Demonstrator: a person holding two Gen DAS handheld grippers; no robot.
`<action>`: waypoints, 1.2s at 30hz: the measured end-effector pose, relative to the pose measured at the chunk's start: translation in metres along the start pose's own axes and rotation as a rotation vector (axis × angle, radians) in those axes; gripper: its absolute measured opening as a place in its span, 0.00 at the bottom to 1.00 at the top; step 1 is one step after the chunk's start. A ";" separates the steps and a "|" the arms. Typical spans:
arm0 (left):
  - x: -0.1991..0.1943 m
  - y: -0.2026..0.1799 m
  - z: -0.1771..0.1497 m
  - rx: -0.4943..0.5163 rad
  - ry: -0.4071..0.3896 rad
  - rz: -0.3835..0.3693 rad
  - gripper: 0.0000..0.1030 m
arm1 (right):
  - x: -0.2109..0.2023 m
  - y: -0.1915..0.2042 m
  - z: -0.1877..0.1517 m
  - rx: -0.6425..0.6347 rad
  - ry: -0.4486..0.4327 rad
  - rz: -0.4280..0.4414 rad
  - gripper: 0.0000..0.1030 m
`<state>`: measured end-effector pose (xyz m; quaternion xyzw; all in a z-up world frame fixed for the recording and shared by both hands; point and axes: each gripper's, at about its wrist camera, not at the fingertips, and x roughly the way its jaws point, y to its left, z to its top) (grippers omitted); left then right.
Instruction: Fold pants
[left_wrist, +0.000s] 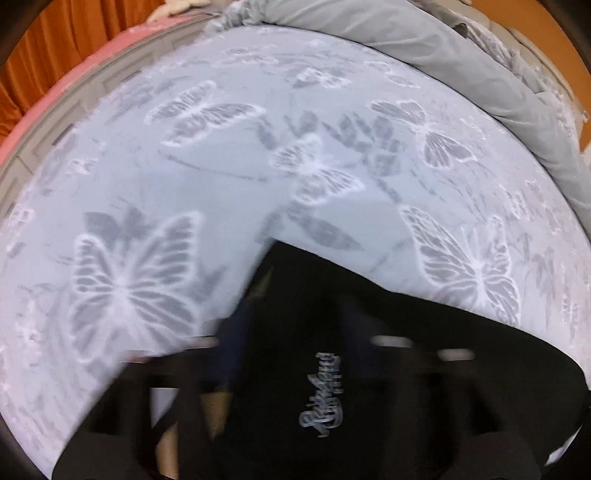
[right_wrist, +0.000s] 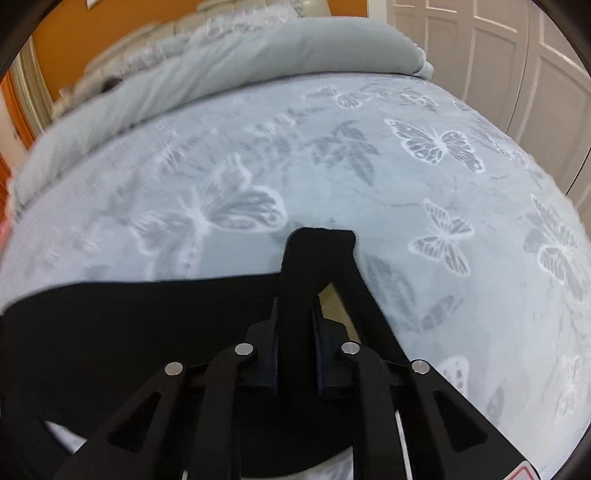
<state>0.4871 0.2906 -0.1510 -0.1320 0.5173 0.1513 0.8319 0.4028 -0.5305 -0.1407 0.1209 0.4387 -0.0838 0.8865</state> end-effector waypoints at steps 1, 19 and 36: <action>-0.008 0.003 0.000 -0.005 -0.009 -0.053 0.21 | -0.014 0.001 0.001 0.005 -0.030 0.019 0.11; -0.174 0.146 -0.219 0.114 -0.063 -0.159 0.11 | -0.163 -0.060 -0.151 -0.122 0.019 -0.031 0.33; -0.117 0.160 -0.231 -0.301 0.054 -0.366 0.29 | -0.248 -0.035 -0.258 0.041 -0.087 0.030 0.72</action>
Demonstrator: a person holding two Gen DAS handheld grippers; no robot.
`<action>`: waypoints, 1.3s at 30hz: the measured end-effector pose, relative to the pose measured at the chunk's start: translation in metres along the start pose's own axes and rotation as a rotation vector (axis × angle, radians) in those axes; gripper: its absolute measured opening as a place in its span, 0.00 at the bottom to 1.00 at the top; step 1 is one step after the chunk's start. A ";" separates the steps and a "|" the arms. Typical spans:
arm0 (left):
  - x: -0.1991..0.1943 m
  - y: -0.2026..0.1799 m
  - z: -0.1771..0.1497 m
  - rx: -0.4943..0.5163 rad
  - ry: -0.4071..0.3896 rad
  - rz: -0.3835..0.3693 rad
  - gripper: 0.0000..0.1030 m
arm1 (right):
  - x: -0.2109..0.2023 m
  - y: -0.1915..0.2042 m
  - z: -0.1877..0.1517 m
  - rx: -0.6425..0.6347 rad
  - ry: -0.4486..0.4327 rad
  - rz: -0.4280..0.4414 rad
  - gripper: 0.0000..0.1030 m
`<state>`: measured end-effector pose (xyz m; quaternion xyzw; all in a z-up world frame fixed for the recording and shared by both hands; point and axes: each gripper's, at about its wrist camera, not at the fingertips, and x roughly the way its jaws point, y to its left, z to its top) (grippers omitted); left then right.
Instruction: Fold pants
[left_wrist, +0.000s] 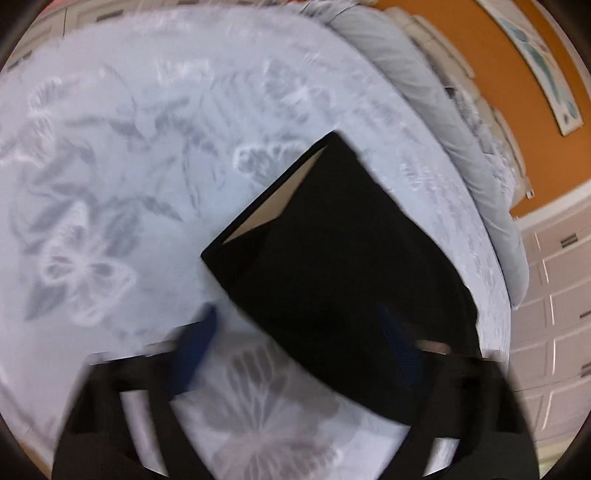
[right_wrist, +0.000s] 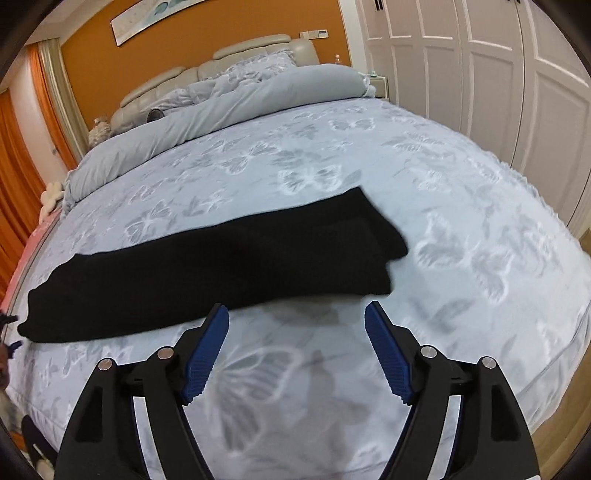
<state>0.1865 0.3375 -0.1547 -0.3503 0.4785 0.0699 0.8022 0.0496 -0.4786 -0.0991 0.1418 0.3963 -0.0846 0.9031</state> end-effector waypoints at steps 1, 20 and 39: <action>0.002 -0.001 0.003 0.011 0.004 0.026 0.20 | 0.000 0.003 -0.002 0.003 0.008 -0.012 0.72; -0.085 -0.094 -0.085 0.366 -0.258 0.179 0.65 | 0.120 -0.051 0.081 0.034 0.257 -0.018 0.42; -0.010 -0.184 -0.146 0.506 -0.225 0.213 0.82 | 0.074 -0.043 0.080 -0.080 -0.056 -0.160 0.40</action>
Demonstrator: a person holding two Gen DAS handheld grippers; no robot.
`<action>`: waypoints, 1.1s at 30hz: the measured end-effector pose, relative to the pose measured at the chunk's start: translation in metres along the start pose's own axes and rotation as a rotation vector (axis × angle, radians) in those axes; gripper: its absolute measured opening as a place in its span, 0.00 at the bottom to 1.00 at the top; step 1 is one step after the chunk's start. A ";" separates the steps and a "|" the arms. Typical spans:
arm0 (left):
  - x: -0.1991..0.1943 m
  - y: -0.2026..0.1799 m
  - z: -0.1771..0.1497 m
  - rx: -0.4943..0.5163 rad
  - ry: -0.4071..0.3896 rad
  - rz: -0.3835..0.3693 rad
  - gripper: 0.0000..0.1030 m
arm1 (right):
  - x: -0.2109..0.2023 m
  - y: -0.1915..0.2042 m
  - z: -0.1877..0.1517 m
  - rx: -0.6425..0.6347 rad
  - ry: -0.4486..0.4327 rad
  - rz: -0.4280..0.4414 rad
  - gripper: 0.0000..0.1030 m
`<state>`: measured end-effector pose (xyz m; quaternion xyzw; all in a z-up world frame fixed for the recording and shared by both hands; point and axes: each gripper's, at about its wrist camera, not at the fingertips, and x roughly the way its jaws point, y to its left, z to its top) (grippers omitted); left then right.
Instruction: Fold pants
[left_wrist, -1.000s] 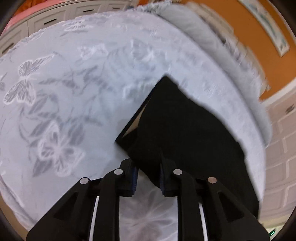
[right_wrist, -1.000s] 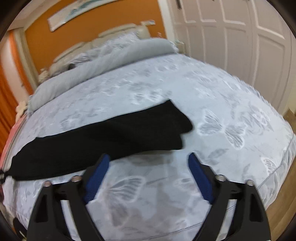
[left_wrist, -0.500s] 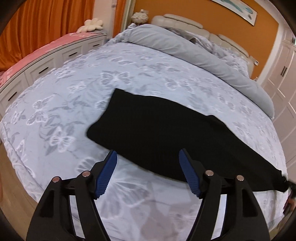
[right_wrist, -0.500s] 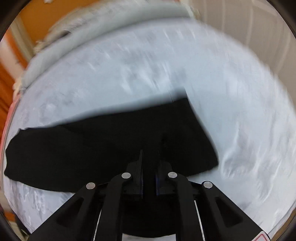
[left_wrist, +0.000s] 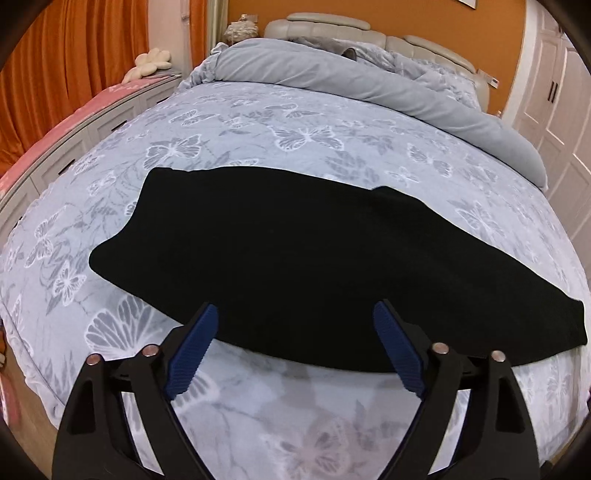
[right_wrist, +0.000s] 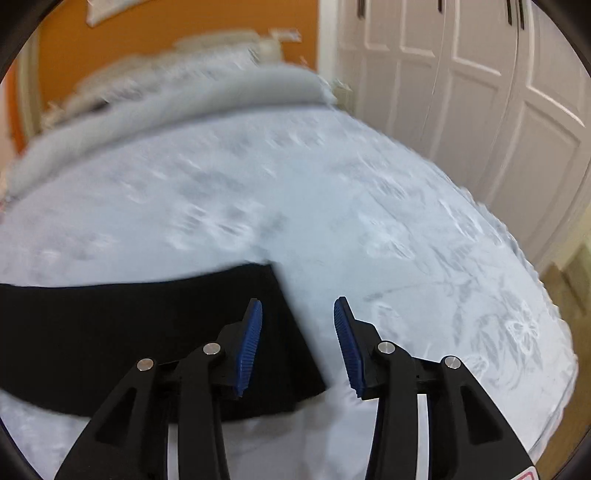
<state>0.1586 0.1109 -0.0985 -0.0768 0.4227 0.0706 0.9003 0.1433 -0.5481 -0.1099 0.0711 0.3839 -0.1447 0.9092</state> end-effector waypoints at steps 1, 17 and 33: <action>0.004 0.005 0.002 -0.016 0.004 0.004 0.82 | -0.008 0.014 -0.003 -0.018 0.005 0.035 0.40; 0.049 0.084 0.011 -0.023 0.030 0.105 0.83 | 0.030 0.543 -0.005 -0.606 0.193 0.638 0.33; 0.030 0.068 0.002 0.046 0.000 0.051 0.87 | -0.030 0.491 -0.029 -0.530 0.047 0.421 0.35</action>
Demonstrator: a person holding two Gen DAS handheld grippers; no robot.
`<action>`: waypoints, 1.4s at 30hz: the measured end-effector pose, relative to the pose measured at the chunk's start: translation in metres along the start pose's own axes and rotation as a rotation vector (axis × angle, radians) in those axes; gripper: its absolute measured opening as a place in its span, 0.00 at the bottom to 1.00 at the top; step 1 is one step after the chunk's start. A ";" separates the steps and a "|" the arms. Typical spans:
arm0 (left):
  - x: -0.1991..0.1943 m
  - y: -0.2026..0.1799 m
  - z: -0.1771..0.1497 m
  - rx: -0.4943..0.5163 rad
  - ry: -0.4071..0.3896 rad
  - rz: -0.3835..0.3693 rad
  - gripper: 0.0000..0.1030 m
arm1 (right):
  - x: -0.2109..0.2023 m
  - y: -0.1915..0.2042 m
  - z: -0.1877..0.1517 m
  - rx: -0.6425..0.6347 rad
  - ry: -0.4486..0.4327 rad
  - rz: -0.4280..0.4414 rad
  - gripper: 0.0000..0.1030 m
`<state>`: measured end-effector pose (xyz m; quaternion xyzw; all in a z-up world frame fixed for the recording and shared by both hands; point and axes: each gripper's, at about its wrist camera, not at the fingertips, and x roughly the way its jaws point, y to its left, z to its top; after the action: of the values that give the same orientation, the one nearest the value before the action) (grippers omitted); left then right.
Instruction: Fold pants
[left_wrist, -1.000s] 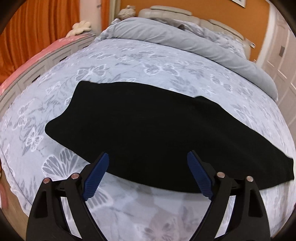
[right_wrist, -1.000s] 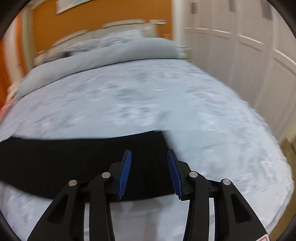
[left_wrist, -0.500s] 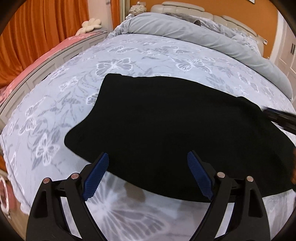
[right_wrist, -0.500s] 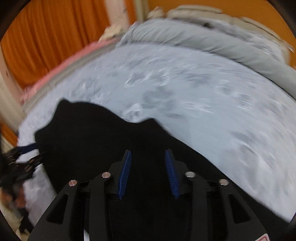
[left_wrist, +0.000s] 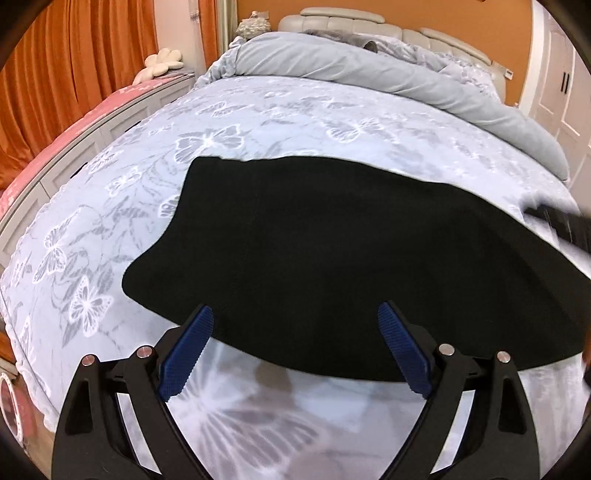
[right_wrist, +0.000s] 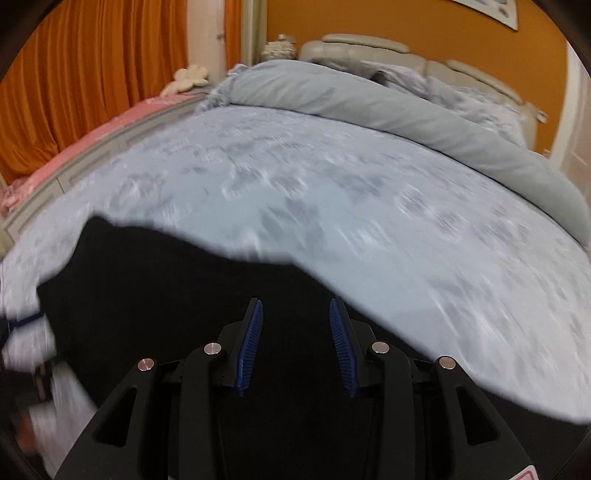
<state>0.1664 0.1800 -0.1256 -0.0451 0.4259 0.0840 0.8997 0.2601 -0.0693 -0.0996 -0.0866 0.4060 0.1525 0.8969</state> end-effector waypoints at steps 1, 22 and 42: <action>-0.007 -0.007 -0.002 0.008 -0.008 -0.006 0.87 | -0.001 -0.010 -0.014 0.006 0.026 -0.016 0.35; -0.087 -0.196 -0.048 0.220 -0.025 -0.107 0.94 | -0.173 -0.420 -0.267 0.691 0.047 -0.443 0.50; -0.071 -0.256 -0.067 0.331 0.016 -0.035 0.94 | -0.154 -0.449 -0.261 0.649 0.000 -0.361 0.75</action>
<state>0.1197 -0.0900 -0.1107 0.0955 0.4401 -0.0032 0.8929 0.1346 -0.5946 -0.1401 0.1321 0.4116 -0.1447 0.8900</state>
